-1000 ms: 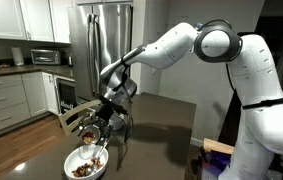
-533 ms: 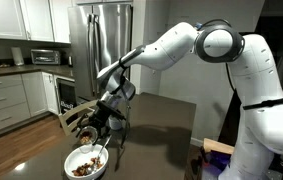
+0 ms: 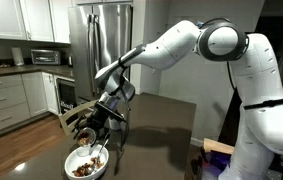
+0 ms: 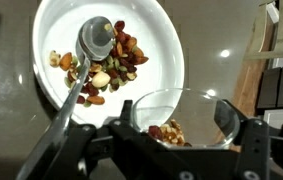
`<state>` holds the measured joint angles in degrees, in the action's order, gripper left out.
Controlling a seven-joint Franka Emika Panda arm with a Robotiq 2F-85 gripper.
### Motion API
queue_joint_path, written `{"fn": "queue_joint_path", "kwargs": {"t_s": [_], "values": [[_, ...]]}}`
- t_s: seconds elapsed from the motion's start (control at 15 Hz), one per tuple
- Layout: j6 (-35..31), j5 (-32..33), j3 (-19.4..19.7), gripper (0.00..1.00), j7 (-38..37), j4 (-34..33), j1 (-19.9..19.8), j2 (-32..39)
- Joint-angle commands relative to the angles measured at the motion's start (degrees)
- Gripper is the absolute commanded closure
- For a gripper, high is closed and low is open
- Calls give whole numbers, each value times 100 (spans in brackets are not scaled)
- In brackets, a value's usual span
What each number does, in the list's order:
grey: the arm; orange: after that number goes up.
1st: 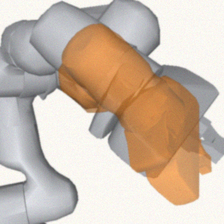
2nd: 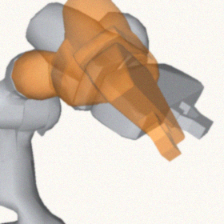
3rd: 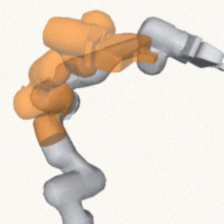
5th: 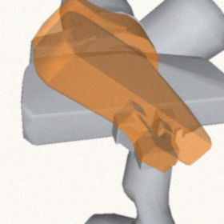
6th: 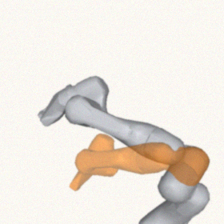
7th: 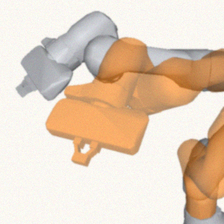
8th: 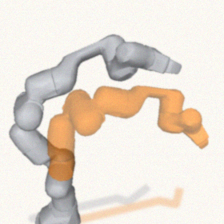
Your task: Pour the contents of the glass cup into the white bowl
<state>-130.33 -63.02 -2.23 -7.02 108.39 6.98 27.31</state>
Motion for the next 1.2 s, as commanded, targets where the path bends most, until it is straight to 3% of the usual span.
{"fn": "queue_joint_path", "kwargs": {"t_s": [0.0, 1.13], "values": [[-251, 132, -66, 41, 76, 334, 11, -419], [-1718, -102, -625, 41, 821, 1468, 127, -1254]]}}
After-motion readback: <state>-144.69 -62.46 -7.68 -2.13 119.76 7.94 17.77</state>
